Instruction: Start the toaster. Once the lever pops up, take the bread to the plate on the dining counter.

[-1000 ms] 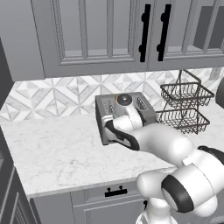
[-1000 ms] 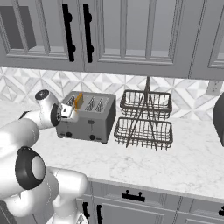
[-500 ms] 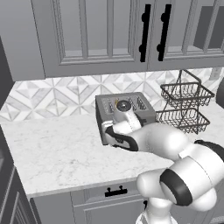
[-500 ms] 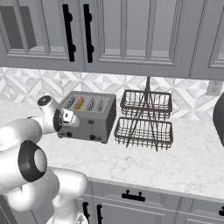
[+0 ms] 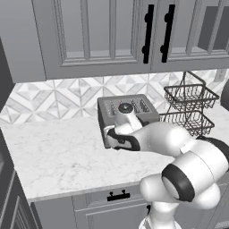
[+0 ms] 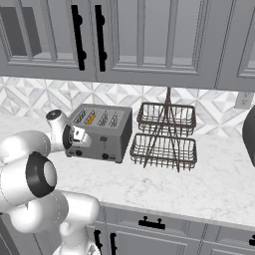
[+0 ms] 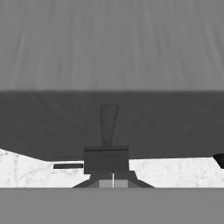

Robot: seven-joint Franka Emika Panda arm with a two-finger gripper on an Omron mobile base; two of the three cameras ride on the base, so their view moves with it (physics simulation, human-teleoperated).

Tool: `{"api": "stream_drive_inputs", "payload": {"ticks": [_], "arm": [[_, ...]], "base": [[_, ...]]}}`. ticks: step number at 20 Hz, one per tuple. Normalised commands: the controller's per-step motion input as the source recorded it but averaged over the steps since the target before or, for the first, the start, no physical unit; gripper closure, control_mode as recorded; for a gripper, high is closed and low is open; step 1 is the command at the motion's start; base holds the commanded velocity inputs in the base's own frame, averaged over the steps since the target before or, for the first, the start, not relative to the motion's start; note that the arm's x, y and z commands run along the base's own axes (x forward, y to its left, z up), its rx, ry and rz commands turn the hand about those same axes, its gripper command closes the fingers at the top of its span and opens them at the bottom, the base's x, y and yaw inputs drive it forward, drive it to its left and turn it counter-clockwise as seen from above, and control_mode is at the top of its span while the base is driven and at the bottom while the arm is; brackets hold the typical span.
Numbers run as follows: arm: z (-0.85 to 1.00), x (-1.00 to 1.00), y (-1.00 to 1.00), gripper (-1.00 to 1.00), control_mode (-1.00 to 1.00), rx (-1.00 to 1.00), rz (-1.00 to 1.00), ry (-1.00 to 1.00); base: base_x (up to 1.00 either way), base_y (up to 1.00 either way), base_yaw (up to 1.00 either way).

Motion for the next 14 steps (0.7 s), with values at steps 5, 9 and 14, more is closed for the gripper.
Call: {"api": "stream_drive_inputs", "payload": {"ticks": [5, 9, 14], "arm": [[0.03, -0.06, 0.0, 1.0, -1.0, 0.0, 0.0, -0.01], [0.44, -0.34, 0.0, 1.0, -1.0, 0.0, 0.0, -0.13], [0.66, -0.51, -0.17, 1.0, -1.0, 0.09, -0.05, -0.05]], "base": [[0.0, 0.0, 0.0], [0.0, 0.0, 0.0], [0.0, 0.0, 0.0]]}}
